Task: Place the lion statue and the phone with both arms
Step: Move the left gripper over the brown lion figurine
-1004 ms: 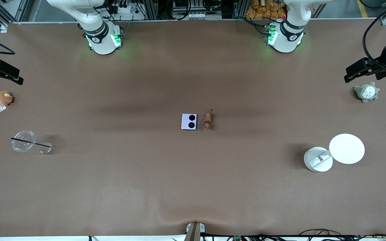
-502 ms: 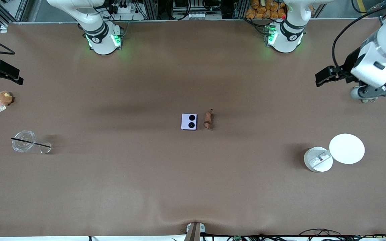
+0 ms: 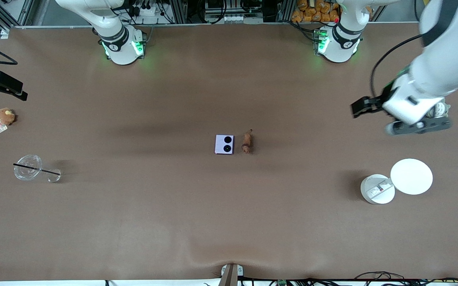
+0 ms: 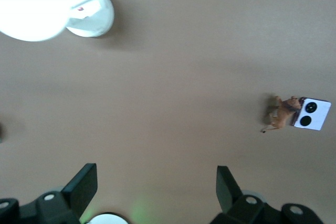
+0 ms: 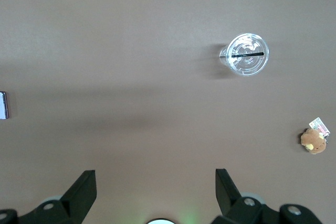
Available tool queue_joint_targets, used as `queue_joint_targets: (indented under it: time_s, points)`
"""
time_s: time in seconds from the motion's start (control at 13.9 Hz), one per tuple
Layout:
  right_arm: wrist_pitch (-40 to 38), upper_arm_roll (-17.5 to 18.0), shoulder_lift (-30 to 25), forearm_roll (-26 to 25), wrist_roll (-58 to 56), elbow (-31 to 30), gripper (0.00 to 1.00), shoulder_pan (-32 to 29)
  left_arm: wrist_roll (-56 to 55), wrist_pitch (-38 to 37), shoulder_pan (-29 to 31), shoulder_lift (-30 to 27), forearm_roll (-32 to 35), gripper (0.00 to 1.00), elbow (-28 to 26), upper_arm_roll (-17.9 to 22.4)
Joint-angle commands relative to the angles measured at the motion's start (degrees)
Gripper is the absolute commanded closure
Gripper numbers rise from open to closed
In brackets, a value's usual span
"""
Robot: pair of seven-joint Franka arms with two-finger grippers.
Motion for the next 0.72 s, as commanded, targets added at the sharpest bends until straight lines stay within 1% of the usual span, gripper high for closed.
queue_joint_targets:
  time_s: [0.0, 0.22, 0.36, 0.5, 0.65]
  points:
    - [-0.7, 0.6, 0.4, 0.2, -0.7, 0.9, 0.00, -1.0, -4.6, 2.4, -3.3, 1.9, 0.4, 0.00, 0.0, -0.3]
    - [-0.7, 0.6, 0.4, 0.2, -0.7, 0.9, 0.00, -1.0, -11.9, 7.3, -8.8, 6.7, 0.8, 0.00, 0.1, -0.2]
    - [-0.7, 0.6, 0.4, 0.2, -0.7, 0.9, 0.00, -1.0, -18.5, 12.6, -12.9, 10.2, 1.1, 0.00, 0.1, -0.1]
    - [-0.8, 0.5, 0.4, 0.2, -0.7, 0.9, 0.00, -1.3, -19.8, 18.0, -15.5, 13.6, 1.4, 0.00, 0.2, -0.1]
    - [-0.7, 0.5, 0.4, 0.3, -1.4, 0.9, 0.00, -1.6, -20.4, 22.2, -18.3, 17.7, 4.4, 0.00, 0.2, -0.1]
